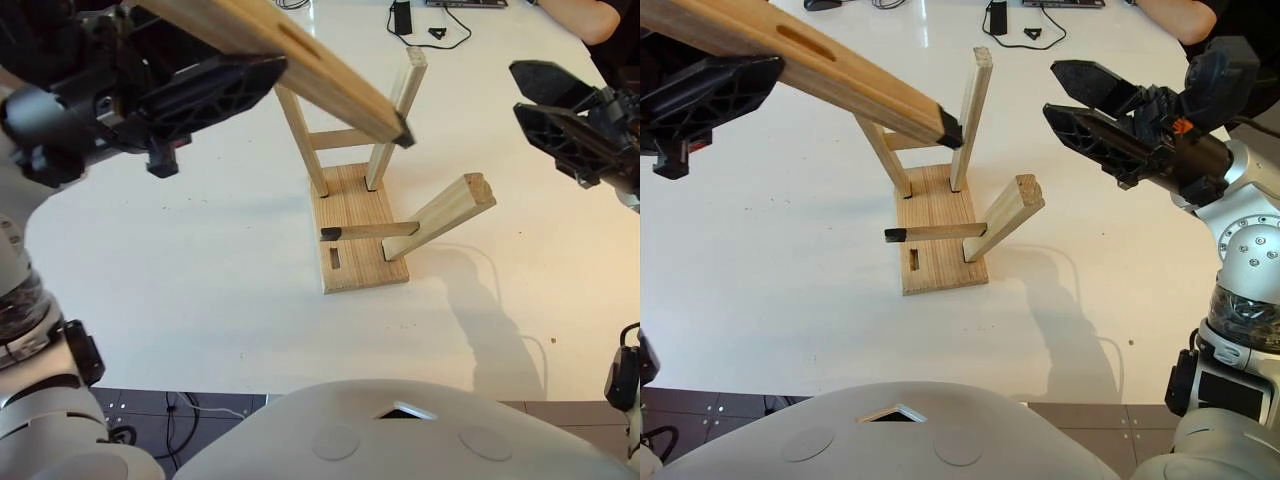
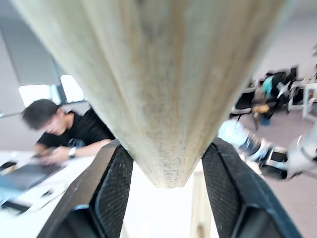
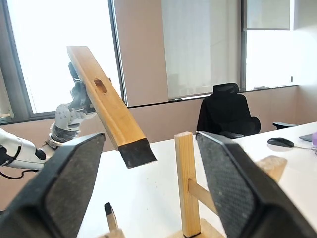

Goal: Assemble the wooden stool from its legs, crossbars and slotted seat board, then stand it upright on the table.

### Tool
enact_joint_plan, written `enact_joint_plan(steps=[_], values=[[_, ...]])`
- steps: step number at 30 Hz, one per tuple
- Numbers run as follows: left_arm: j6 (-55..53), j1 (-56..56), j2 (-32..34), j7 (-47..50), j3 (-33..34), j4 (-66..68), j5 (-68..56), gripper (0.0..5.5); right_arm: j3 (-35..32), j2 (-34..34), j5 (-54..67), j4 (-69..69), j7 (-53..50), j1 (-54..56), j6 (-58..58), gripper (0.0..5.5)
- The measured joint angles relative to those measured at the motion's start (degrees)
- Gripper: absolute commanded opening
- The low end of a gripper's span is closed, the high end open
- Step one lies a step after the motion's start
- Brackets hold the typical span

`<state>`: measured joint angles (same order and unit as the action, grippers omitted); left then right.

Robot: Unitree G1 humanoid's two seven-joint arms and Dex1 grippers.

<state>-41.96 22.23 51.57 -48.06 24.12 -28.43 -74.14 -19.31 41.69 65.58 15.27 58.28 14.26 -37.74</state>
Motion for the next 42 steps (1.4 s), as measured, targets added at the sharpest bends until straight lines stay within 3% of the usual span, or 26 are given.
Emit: enact_joint_plan(steps=[6, 16, 26, 42], values=[[5.3, -11.95, 6.41, -14.04, 3.61, 3.18, 14.83, 2.04, 0.53, -0.24, -6.22, -0.33, 0.34, -4.74, 1.98, 3.39], [16.4, -28.18, 1.03, -19.8, -2.73, 0.18, 29.51, 2.04, 5.15, -0.77, -10.93, 0.96, 2.03, -3.37, 3.57, 3.39], [19.31, -30.0, -5.09, -16.32, -10.74, -2.41, 33.42, 2.04, 6.99, -0.72, -13.22, -2.98, 4.0, -0.44, 3.46, 3.39], [29.58, -29.31, -2.35, -20.22, -16.77, 2.15, 39.68, 2.04, 7.29, -1.19, -14.13, -2.14, 2.85, -2.08, 3.51, 3.39]])
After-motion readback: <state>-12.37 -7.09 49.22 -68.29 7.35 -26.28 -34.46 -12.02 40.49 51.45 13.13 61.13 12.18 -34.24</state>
